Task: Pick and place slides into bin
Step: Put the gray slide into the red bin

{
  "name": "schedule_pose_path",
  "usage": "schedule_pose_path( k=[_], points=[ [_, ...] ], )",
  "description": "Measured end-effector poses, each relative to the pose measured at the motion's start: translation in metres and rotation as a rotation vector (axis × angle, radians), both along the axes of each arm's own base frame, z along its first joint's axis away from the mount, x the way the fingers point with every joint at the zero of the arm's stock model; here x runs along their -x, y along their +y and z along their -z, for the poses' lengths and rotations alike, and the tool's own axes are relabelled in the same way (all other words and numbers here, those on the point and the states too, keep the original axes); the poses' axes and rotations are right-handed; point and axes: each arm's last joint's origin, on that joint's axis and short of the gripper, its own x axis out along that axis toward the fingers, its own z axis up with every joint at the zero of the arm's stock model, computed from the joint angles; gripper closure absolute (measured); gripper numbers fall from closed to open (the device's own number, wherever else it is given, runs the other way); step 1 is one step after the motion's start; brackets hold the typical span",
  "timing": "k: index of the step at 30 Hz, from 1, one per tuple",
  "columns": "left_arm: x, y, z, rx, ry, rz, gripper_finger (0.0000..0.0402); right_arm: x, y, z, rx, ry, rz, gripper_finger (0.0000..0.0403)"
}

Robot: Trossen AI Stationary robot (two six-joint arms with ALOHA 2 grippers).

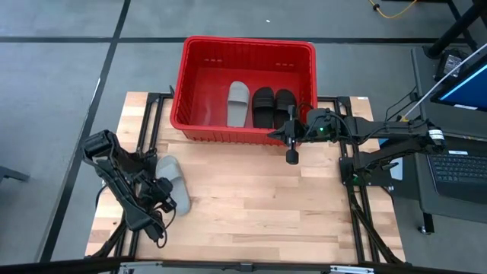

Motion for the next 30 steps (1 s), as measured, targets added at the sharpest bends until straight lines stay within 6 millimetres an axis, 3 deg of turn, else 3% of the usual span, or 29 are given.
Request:
schedule_pose_path(
  k=[9, 20, 30],
  points=[
    [-0.003, -0.005, 0.007, 0.048, 0.111, 0.181, 0.0285, 0.000, 0.000, 0.000, -0.004, 0.000, 0.002, 0.0397],
    [0.002, 0.004, 0.020, 0.042, 0.137, 0.151, 0.0286, 0.000, 0.000, -0.001, -0.005, -0.015, 0.003, 0.0397],
    [-0.009, 0.014, 0.021, 0.028, 0.114, 0.094, 0.0289, -0.001, 0.000, -0.003, -0.026, -0.037, 0.012, 0.0397]
  ],
)
